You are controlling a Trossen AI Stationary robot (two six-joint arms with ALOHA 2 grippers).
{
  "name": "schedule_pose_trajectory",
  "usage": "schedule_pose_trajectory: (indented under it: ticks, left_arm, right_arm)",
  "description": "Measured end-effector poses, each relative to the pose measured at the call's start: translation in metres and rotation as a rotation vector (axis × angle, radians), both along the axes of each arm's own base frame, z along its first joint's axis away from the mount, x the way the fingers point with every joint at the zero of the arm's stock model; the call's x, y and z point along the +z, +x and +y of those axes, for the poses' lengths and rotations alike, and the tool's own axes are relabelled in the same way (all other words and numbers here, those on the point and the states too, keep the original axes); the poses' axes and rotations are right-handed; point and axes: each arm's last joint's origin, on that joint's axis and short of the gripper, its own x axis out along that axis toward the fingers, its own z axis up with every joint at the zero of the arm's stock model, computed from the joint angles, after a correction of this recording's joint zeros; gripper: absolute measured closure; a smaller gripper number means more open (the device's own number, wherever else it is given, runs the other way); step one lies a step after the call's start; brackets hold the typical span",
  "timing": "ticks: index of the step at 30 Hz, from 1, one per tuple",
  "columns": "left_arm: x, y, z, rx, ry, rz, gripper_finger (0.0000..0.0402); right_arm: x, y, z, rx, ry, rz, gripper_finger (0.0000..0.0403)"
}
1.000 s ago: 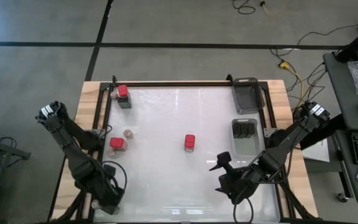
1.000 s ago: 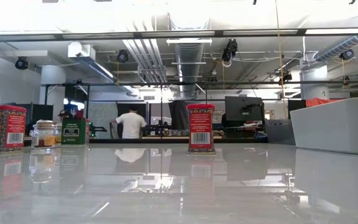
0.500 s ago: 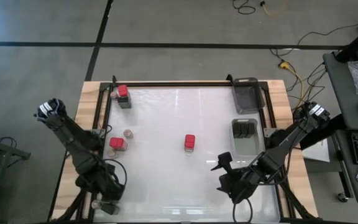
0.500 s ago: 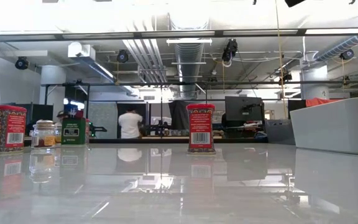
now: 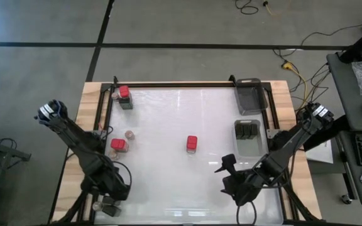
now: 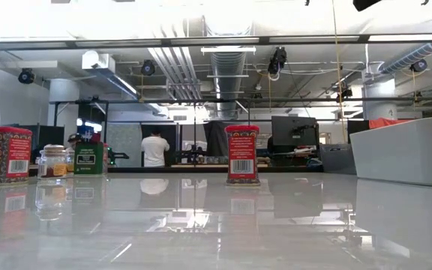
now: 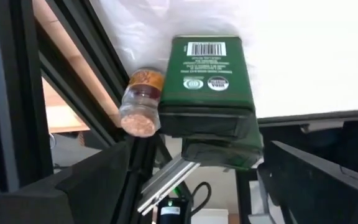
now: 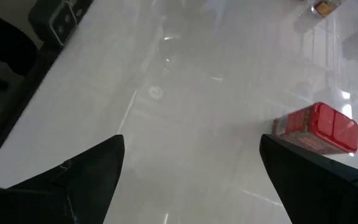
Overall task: Sort spices by type
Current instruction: Put the green seasoning can into the gray bin
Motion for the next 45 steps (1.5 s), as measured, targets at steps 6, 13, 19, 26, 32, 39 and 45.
schedule_pose_trajectory:
  ticks: [6, 13, 19, 26, 32, 39, 45]
  left_arm:
    - [-0.01, 0.004, -0.004, -0.015, 0.034, 0.024, 0.0038]
    - [-0.016, 0.007, -0.006, -0.012, 0.024, 0.067, 0.004]
    - [-0.021, 0.009, -0.008, -0.003, 0.034, 0.074, 0.004]
    - [-0.026, 0.011, -0.009, 0.006, 0.038, 0.073, 0.0041]
    - [-0.035, 0.011, -0.007, 0.015, 0.025, 0.063, 0.0041]
    - [-0.047, 0.01, -0.005, 0.019, -0.005, 0.043, 0.0063]
    - [-0.047, 0.011, -0.007, 0.016, -0.036, 0.044, 0.0101]
  right_arm:
    - [-0.001, -0.002, 0.002, 0.001, 0.001, 0.006, 0.0037]
    - [-0.001, -0.008, 0.008, 0.016, 0.009, 0.008, 0.0037]
    - [-0.004, -0.014, 0.013, 0.026, 0.018, 0.017, 0.0037]
    - [-0.007, -0.017, 0.014, 0.028, 0.018, 0.027, 0.0037]
    - [-0.01, -0.018, 0.014, 0.021, 0.024, 0.039, 0.0037]
    - [-0.016, -0.02, 0.013, 0.025, 0.012, 0.052, 0.0037]
    - [-0.016, -0.02, 0.013, 0.022, 0.014, 0.052, 0.0037]
